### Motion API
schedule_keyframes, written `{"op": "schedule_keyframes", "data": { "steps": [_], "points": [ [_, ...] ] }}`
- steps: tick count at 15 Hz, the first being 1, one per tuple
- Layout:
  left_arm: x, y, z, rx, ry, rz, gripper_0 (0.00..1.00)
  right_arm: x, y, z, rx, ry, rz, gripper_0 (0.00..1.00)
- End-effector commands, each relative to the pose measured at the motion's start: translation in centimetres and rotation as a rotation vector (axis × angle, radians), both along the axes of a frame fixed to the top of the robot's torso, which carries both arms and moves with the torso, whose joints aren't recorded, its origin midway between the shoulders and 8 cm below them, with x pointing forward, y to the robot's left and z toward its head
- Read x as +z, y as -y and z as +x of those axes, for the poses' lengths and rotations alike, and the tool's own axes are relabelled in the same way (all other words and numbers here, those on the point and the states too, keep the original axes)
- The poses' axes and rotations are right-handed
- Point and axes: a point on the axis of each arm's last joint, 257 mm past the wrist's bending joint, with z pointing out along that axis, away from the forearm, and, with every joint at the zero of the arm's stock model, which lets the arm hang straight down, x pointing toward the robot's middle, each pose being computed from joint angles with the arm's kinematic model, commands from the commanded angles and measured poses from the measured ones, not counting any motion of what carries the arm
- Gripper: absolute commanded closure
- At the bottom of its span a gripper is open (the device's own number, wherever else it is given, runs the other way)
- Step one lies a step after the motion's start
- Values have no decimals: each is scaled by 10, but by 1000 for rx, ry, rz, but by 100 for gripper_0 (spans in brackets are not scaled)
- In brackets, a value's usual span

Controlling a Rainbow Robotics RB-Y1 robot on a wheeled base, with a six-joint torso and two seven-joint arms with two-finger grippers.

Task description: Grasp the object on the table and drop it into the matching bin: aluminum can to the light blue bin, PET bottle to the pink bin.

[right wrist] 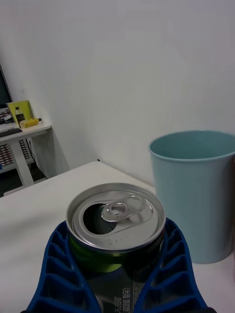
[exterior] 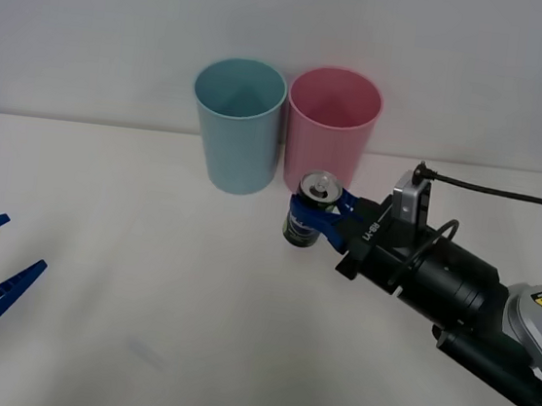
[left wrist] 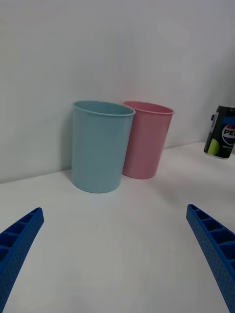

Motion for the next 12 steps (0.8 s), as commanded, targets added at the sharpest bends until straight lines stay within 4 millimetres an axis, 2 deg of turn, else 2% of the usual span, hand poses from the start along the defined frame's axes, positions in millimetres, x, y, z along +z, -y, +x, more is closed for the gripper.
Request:
{"op": "schedule_keyframes", "data": {
  "steps": [1,4,8,12],
  "points": [
    [0,0,0,0,0,0,0,31,7,0,-24,-21,54,100],
    [0,0,0,0,0,0,0,60,11,5,-26,-29,95,100],
    [0,0,0,0,0,0,0,101,11,28,-33,-18,145,100],
    [0,0,0,0,0,0,0,126,7,74,-56,27,115,100]
  ]
}}
